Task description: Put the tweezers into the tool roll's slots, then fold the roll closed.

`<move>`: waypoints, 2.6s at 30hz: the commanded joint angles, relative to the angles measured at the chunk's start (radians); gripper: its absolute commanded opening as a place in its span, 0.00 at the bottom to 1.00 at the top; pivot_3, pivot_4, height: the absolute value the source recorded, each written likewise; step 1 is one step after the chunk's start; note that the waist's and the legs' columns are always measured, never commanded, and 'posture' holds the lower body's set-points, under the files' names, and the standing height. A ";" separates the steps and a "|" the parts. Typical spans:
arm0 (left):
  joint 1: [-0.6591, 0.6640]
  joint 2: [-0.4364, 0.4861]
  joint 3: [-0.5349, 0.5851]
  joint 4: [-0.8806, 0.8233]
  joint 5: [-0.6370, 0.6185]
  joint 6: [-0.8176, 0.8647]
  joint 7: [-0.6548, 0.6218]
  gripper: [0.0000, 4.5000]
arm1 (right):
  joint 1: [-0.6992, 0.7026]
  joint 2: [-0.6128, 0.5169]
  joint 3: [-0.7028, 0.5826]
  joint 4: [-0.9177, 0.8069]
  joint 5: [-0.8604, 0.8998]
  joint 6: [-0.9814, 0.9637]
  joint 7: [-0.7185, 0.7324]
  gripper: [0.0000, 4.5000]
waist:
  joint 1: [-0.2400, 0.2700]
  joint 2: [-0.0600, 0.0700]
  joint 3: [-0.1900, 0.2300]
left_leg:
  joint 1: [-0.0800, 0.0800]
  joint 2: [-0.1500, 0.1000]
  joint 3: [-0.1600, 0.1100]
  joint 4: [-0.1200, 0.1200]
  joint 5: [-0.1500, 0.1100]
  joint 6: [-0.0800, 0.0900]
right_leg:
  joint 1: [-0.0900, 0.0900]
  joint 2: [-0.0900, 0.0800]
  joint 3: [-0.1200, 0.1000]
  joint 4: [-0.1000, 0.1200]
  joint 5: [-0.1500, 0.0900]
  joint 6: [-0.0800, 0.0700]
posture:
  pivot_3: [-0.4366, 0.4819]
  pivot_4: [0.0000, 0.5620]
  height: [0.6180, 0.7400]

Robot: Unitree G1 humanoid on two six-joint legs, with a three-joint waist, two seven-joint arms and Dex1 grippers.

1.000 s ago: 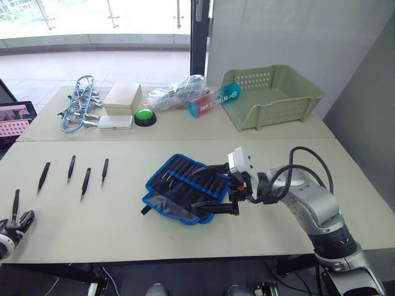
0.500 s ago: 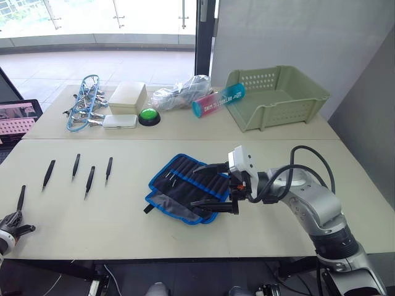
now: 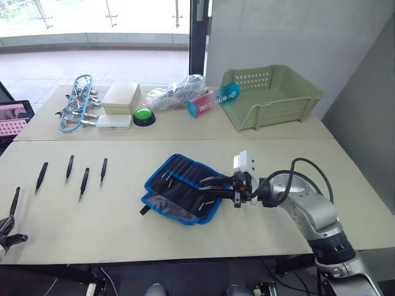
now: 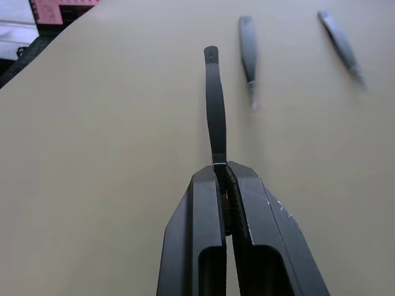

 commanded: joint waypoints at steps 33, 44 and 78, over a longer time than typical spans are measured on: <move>-0.600 0.137 -0.770 -0.481 -0.401 0.892 0.206 0.00 | 0.079 0.107 -0.006 0.279 -0.264 -0.168 -0.222 0.01 | 0.005 0.002 0.001 | 0.001 -0.001 0.000 0.002 0.001 -0.001 | 0.001 0.000 0.002 0.000 0.000 0.000 | 0.48 0.27 0.81; -0.744 0.039 -0.921 -0.357 -0.236 0.850 0.176 0.00 | 0.105 0.106 0.006 0.226 -0.274 -0.129 -0.252 0.01 | 0.023 0.002 0.001 | 0.001 -0.001 0.000 0.003 0.001 -0.001 | 0.002 0.000 0.002 -0.001 0.000 0.000 | 0.48 0.27 0.81; -1.045 0.174 -1.125 -0.156 0.029 0.779 -0.266 0.00 | 0.086 0.108 0.061 0.272 -0.356 0.012 -0.360 0.01 | 0.019 0.002 0.001 | 0.001 -0.001 0.000 0.004 0.001 -0.001 | 0.002 0.000 0.002 0.000 0.000 0.000 | 0.48 0.27 0.81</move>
